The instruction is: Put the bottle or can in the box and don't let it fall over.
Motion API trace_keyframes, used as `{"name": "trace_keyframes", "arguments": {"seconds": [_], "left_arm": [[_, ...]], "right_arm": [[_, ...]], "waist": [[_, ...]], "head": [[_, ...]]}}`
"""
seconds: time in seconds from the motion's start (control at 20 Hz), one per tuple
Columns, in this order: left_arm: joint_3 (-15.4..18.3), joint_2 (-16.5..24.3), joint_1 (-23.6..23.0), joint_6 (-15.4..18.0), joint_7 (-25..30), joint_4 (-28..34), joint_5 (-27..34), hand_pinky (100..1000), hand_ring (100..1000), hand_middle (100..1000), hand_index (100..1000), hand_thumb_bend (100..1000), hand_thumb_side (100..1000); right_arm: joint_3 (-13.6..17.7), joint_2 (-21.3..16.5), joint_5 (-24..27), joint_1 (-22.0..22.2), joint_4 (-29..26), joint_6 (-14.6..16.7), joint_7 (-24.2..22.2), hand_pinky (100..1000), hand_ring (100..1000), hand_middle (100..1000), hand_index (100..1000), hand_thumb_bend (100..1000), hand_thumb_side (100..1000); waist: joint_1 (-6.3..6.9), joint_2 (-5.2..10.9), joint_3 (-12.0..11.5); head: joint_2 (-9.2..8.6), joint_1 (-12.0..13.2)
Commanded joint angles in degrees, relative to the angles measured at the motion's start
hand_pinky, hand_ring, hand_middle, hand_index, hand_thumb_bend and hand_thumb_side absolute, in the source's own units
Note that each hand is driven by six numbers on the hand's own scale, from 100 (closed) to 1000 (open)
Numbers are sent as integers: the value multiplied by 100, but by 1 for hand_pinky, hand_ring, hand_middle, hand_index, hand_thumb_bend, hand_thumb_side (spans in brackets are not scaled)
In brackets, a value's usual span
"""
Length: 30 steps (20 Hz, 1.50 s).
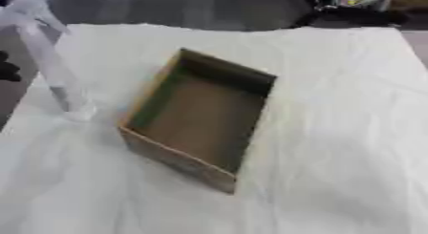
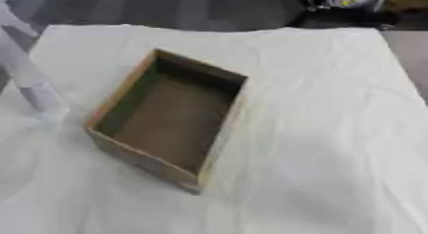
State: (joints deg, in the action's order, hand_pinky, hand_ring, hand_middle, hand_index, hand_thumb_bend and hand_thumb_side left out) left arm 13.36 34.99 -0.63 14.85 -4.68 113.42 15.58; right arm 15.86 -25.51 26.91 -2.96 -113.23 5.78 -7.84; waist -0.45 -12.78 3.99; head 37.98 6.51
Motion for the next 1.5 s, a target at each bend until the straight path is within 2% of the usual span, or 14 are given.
{"name": "trace_keyframes", "arguments": {"seconds": [0.05, 0.4, 0.6, 0.8, 1.1, 1.4, 1.5], "left_arm": [[113, 413, -72, 113, -71, 117, 4, 596, 609, 608, 845, 114, 787], [229, 1122, -401, 273, -339, 117, -139, 606, 618, 621, 848, 119, 757], [334, 1448, -437, 225, -529, 117, -149, 613, 623, 626, 849, 135, 734], [423, 1804, -389, 63, -632, 117, -228, 628, 638, 641, 858, 147, 721], [463, 2270, -148, -161, -547, -65, -393, 645, 656, 659, 866, 169, 704], [435, 2607, 141, -108, -406, -467, -364, 647, 658, 659, 866, 173, 698], [396, 2709, 245, -91, -333, -567, -395, 647, 657, 658, 868, 174, 697]], "right_arm": [[72, -193, -36, 10, -136, 31, 2, 945, 949, 1000, 931, 430, 439], [80, -239, -53, 65, -136, 58, 9, 945, 949, 1000, 931, 431, 439], [87, -268, -56, 97, -136, 81, 16, 945, 949, 1000, 931, 431, 439], [94, -288, -63, 129, -136, 101, 25, 945, 949, 1000, 931, 431, 439], [88, -299, -81, 153, -136, 116, 13, 945, 950, 1000, 931, 431, 440], [85, -301, -98, 171, -136, 128, 6, 945, 950, 1000, 931, 431, 440], [72, -317, -105, 169, -136, 130, -8, 946, 950, 1000, 931, 431, 440]], "waist": [[2, 102, -22], [10, 137, -78], [8, 161, -97], [10, 177, -132], [4, 183, -147], [1, 184, -146], [17, 181, -123]], "head": [[4, -66], [94, -118], [173, -105], [219, 13], [111, 186], [34, 199], [-61, 196]]}}
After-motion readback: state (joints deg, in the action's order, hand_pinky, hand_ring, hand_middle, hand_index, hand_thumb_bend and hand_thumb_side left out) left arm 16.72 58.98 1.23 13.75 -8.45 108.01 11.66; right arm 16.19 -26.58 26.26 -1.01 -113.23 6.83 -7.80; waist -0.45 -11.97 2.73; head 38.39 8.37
